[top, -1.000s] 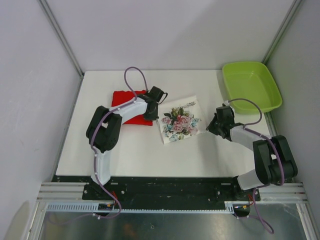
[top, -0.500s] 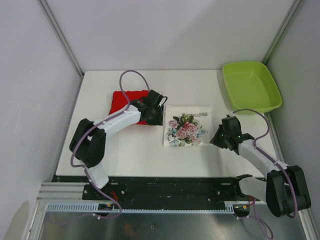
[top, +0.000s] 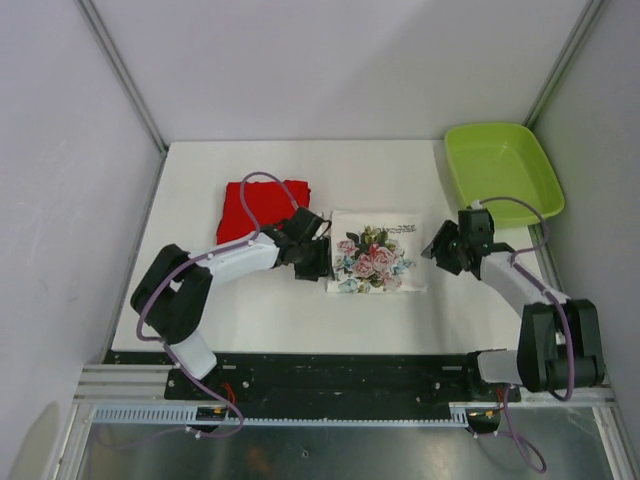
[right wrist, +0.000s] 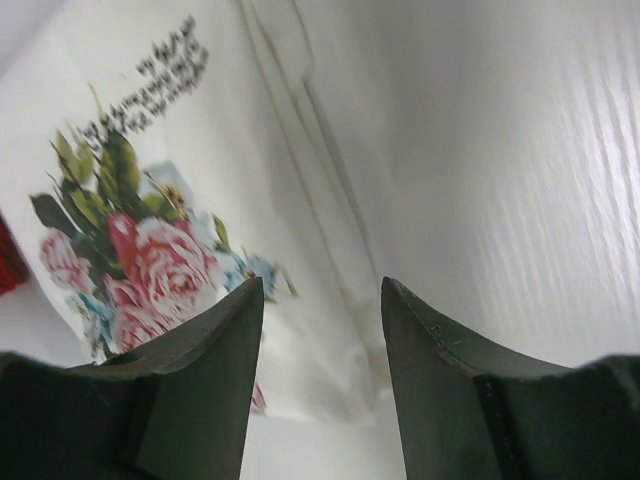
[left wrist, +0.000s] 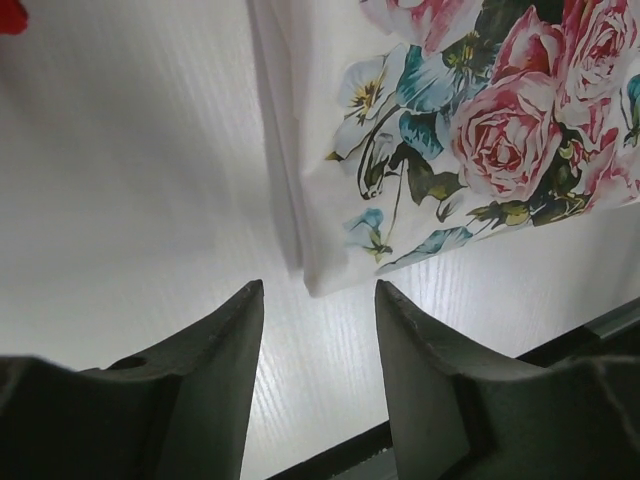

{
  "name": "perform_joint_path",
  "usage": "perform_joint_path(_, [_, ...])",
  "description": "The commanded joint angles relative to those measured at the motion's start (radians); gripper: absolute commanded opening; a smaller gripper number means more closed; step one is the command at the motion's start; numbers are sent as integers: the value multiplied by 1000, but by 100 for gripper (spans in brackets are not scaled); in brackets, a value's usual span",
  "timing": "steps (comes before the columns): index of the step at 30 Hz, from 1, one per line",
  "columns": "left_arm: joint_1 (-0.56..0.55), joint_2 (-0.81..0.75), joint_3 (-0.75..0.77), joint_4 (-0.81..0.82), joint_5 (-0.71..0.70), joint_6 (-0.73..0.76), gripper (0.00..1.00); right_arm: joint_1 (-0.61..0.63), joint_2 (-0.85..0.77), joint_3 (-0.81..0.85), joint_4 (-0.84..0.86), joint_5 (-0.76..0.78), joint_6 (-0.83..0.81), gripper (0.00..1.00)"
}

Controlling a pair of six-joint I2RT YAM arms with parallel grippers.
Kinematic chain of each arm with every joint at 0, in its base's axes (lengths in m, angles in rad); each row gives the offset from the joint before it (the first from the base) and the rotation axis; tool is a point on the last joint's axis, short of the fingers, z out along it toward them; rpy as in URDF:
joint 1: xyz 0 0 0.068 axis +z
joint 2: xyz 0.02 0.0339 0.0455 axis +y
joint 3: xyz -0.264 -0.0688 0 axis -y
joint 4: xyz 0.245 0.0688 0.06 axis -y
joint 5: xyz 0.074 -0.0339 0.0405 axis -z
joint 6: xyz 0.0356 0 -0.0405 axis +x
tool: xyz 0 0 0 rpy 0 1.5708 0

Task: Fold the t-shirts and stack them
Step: Put the neatly folded tshirt into the corner of the board with both arms

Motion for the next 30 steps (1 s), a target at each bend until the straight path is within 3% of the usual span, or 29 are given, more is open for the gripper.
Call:
perform_joint_path(1, [-3,11,-36,112,58,-87,52,-16,106,94,128,-38,-19,55])
perform_joint_path(19, [-12,59,-124,168,27,-180,46,-26,463,344,228,-30,-93,56])
perform_joint_path(30, [-23,82,-114,168,18,-219,29,-23,571,414,237,-46,-100,55])
